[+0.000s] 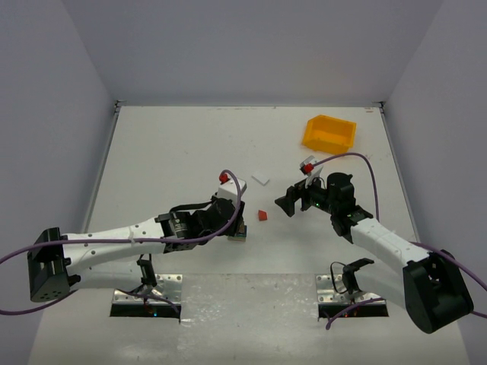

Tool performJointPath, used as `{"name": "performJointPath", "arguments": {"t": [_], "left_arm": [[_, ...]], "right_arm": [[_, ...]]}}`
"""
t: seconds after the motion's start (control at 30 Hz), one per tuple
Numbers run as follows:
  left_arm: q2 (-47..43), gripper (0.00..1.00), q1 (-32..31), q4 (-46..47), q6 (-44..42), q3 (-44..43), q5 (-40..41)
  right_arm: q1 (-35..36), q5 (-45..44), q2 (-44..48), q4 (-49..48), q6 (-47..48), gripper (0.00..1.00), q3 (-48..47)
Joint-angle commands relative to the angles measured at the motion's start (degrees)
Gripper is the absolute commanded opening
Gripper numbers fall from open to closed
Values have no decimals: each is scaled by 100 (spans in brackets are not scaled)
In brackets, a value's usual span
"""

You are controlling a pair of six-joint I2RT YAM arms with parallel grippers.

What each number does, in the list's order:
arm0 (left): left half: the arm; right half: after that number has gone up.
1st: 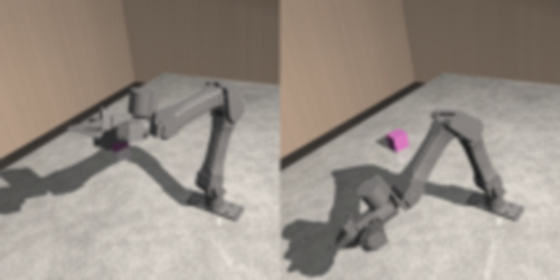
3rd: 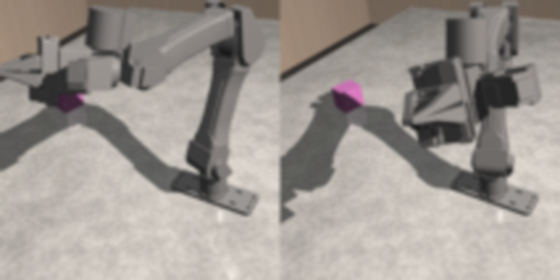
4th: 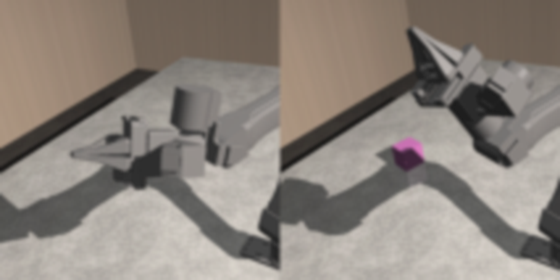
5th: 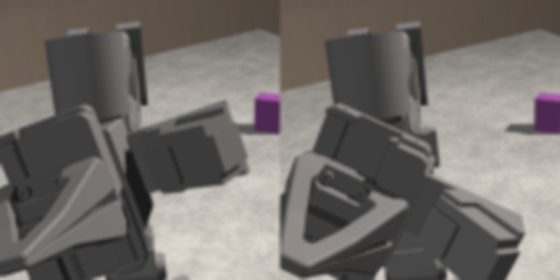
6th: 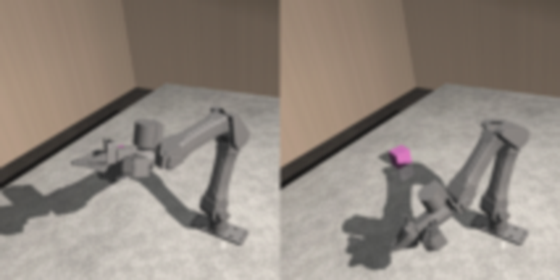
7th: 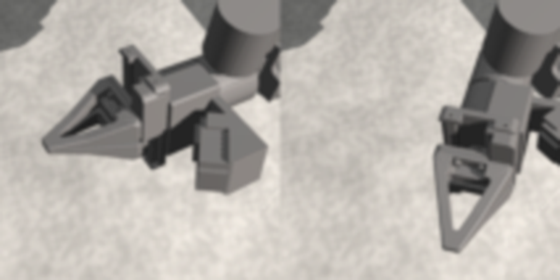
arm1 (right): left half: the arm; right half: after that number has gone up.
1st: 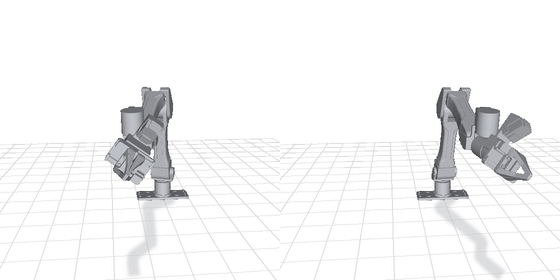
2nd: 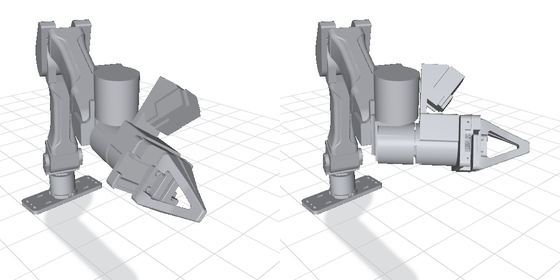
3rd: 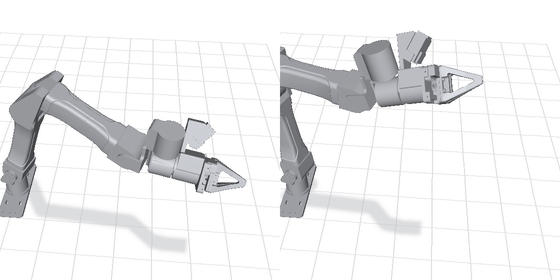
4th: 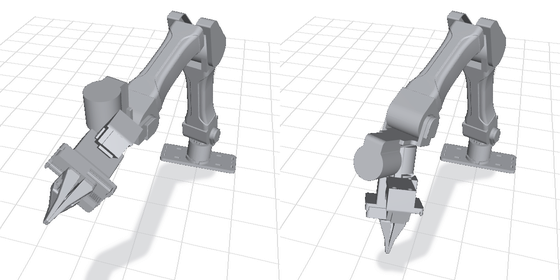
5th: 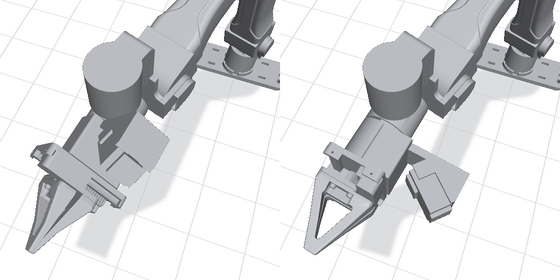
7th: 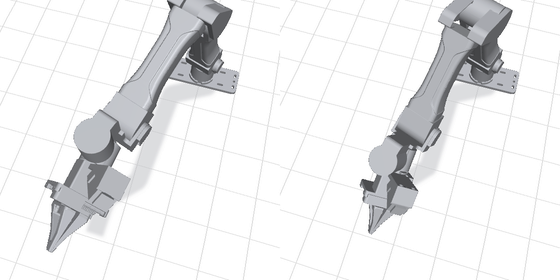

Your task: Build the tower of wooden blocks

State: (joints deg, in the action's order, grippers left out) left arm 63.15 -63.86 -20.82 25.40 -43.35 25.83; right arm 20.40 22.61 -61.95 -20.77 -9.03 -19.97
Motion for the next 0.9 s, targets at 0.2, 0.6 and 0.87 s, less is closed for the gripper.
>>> {"name": "performJointPath", "arguments": {"t": [0.2,0.6,0.87], "left_arm": [[-142,34,-66,210,27,29,80],[-61,36,-74,222,27,37,26],[-13,36,-74,258,27,64,54]], "right_arm": [[8,42,17,-128,68,99,-253],[8,40,25,-111,77,99,-246],[-1,46,52,-111,86,99,-236]]}}
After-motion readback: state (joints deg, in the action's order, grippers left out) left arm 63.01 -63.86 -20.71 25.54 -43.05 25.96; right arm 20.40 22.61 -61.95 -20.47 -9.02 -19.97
